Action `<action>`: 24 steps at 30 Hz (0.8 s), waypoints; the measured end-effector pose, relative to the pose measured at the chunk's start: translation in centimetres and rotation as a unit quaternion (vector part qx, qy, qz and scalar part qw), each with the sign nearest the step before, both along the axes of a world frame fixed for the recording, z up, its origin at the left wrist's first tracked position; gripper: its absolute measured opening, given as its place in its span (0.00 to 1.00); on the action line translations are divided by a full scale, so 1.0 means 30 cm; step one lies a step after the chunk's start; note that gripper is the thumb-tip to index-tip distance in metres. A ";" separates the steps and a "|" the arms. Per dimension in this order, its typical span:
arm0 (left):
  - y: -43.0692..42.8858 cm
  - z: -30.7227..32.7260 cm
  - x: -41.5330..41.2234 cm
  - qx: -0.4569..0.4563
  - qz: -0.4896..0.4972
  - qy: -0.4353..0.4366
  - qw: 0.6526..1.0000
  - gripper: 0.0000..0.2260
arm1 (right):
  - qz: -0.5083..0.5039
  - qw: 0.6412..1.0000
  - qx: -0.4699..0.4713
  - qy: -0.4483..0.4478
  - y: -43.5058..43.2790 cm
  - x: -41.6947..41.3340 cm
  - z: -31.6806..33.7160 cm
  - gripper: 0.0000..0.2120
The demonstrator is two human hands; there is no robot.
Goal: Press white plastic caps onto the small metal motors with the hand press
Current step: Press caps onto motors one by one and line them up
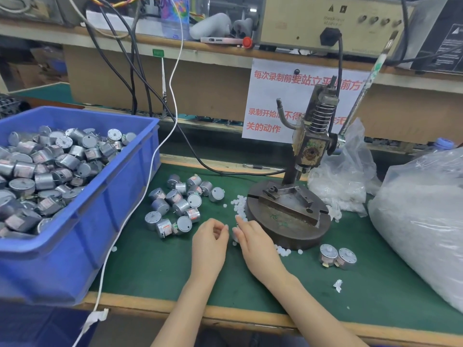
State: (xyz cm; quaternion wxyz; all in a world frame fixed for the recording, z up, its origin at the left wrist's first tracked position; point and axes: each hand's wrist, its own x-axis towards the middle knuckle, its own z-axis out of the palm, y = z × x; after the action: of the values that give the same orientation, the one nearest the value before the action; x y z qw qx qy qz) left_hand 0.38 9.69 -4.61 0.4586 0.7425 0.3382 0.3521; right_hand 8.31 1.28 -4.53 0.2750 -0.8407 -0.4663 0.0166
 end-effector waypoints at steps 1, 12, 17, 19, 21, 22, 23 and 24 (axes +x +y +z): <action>-0.002 0.001 0.001 -0.001 0.000 0.001 1.000 0.08 | 0.005 1.000 -0.012 -0.014 -0.001 -0.002 0.002 0.21; -0.009 0.009 -0.007 -0.043 0.030 -0.030 0.998 0.08 | 0.023 0.987 -0.097 -0.122 -0.003 -0.021 0.018 0.25; -0.002 0.013 -0.004 -0.057 0.045 -0.049 0.996 0.07 | 0.050 0.979 -0.141 -0.138 0.009 -0.016 0.034 0.24; 0.000 0.012 -0.004 -0.062 0.038 -0.045 0.996 0.07 | 0.054 0.975 -0.157 -0.147 0.015 -0.016 0.041 0.24; 0.003 0.013 -0.005 -0.069 0.037 -0.042 0.996 0.08 | 0.049 0.975 -0.162 -0.147 0.018 -0.017 0.048 0.23; 0.004 0.013 -0.006 -0.072 0.037 -0.041 0.996 0.08 | 0.043 0.975 -0.163 -0.142 0.020 -0.017 0.054 0.23; 0.003 0.013 -0.006 -0.073 0.037 -0.041 0.996 0.09 | 0.041 0.977 -0.161 -0.132 0.021 -0.015 0.059 0.23; 0.003 0.013 -0.007 -0.073 0.036 -0.041 0.996 0.09 | 0.042 0.980 -0.158 -0.116 0.022 -0.013 0.064 0.22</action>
State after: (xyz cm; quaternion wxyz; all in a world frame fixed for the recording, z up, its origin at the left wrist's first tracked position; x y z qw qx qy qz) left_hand 0.17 9.79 -4.21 0.5125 0.6791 0.3701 0.3730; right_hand 7.92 1.95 -2.63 0.0818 -0.8492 -0.5217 0.0043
